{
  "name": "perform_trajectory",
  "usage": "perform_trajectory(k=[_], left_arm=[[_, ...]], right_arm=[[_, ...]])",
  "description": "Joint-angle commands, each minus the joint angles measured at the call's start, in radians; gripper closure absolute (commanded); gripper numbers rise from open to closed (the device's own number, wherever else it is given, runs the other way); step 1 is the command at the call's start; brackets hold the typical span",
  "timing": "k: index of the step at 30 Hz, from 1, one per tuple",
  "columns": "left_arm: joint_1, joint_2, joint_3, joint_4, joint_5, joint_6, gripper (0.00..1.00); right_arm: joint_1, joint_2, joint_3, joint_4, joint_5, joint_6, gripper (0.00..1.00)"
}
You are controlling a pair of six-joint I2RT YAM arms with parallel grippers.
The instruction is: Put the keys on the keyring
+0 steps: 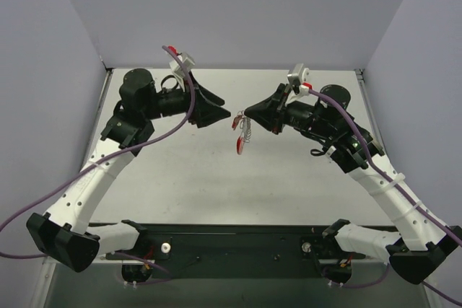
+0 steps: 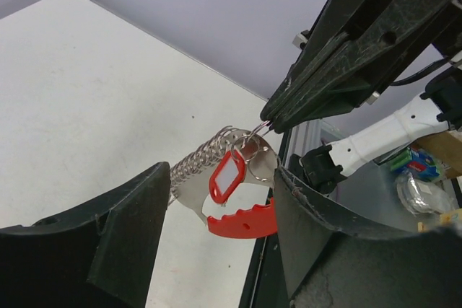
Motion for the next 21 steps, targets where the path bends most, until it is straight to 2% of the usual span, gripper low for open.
perform_trajectory(k=[1, 2, 7, 13, 21], left_arm=[[0.000, -0.027, -0.027, 0.081, -0.008, -0.008, 0.25], [-0.003, -0.033, -0.022, 0.054, -0.035, -0.002, 0.20], [-0.061, -0.108, -0.013, -0.072, -0.267, 0.063, 0.18], [-0.239, -0.103, 0.057, -0.244, -0.565, 0.109, 0.17], [-0.373, -0.048, 0.091, -0.317, -0.722, 0.146, 0.16]], right_arm=[[0.000, -0.024, 0.027, 0.104, -0.010, 0.012, 1.00], [0.000, -0.023, 0.028, 0.106, -0.002, 0.014, 1.00], [0.001, 0.000, 0.041, 0.096, 0.033, 0.026, 1.00], [0.004, 0.022, 0.044, 0.093, 0.085, 0.034, 1.00], [0.006, 0.040, 0.059, 0.073, 0.142, 0.045, 1.00]])
